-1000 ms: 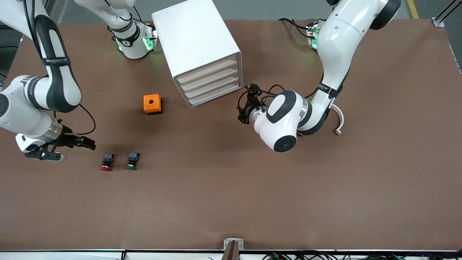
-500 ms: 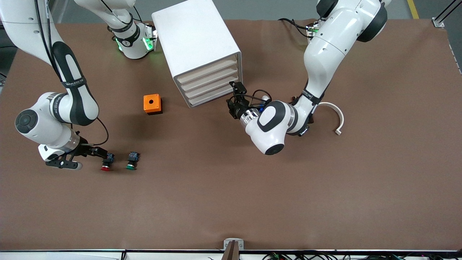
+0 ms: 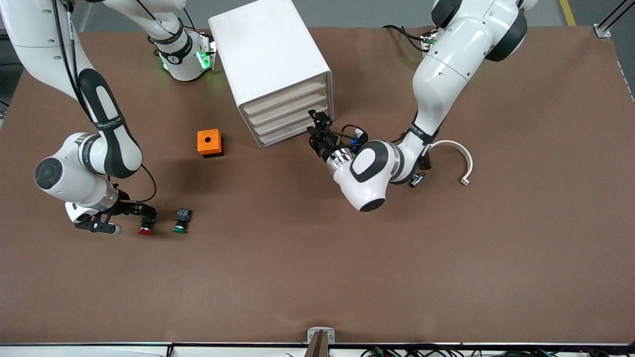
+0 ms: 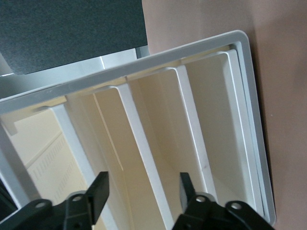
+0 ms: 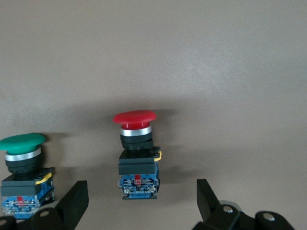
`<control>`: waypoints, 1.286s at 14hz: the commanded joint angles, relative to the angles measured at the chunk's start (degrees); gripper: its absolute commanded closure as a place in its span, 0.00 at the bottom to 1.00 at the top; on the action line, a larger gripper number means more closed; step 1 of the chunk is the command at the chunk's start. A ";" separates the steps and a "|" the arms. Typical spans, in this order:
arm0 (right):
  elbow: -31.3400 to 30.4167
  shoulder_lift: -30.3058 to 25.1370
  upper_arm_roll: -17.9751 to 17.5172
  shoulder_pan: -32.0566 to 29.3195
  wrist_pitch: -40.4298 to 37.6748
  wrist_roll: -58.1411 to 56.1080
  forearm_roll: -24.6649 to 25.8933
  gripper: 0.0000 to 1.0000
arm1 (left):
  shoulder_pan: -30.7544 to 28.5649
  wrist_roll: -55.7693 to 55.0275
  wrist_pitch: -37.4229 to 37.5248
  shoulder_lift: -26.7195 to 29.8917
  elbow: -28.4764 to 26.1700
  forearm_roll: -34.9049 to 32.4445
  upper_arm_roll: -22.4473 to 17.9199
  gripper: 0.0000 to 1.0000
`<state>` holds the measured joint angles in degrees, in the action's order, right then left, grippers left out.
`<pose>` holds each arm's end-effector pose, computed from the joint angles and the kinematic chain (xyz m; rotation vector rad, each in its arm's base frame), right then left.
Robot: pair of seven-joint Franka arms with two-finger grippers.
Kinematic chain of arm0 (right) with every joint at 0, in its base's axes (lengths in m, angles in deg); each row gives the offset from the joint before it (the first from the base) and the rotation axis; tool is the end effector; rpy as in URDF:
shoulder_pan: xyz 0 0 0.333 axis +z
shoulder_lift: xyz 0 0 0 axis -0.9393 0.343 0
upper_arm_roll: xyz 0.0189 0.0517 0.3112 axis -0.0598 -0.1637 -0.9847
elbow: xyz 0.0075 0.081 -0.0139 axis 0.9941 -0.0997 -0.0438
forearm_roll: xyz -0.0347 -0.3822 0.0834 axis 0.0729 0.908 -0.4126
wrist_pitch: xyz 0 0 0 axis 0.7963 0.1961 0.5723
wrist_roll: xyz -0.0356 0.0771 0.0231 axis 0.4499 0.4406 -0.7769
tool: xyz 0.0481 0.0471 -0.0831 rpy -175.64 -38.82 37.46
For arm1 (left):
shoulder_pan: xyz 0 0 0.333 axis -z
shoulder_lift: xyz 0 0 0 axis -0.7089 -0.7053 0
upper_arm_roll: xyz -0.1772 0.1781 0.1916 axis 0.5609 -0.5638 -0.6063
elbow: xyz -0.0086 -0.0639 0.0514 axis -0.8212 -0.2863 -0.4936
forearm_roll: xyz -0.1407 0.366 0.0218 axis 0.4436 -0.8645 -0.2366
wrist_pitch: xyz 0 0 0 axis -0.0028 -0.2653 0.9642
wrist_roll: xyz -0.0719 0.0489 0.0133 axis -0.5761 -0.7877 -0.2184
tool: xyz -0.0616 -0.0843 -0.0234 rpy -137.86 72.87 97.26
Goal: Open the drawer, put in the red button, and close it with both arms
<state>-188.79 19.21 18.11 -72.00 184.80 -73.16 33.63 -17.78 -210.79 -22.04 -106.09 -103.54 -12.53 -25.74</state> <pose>0.6115 -0.0602 0.2080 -3.0791 0.2475 -0.0355 0.4836 -0.4823 0.2066 -1.3529 -1.6753 1.5386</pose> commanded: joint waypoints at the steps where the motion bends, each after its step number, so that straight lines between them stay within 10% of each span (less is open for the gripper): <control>1: 0.79 1.34 0.04 1.09 0.89 0.03 -1.36 0.00 | 1.89 -1.29 1.28 -0.64 1.03 1.68 -0.06 0.41; 11: 2.55 4.77 0.04 1.01 1.60 0.03 -1.27 0.09 | 4.54 -3.84 2.95 -2.57 0.33 3.52 -0.06 0.49; 18: 2.72 4.69 0.04 1.01 0.89 0.12 -1.27 0.97 | 7.44 -3.75 2.95 -3.45 0.24 4.41 -0.23 0.72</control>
<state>-187.22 23.40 18.12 -71.05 186.31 -73.08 33.58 -10.71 -213.55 -19.75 -108.99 -103.84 -8.94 -25.70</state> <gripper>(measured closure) 0.586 0.634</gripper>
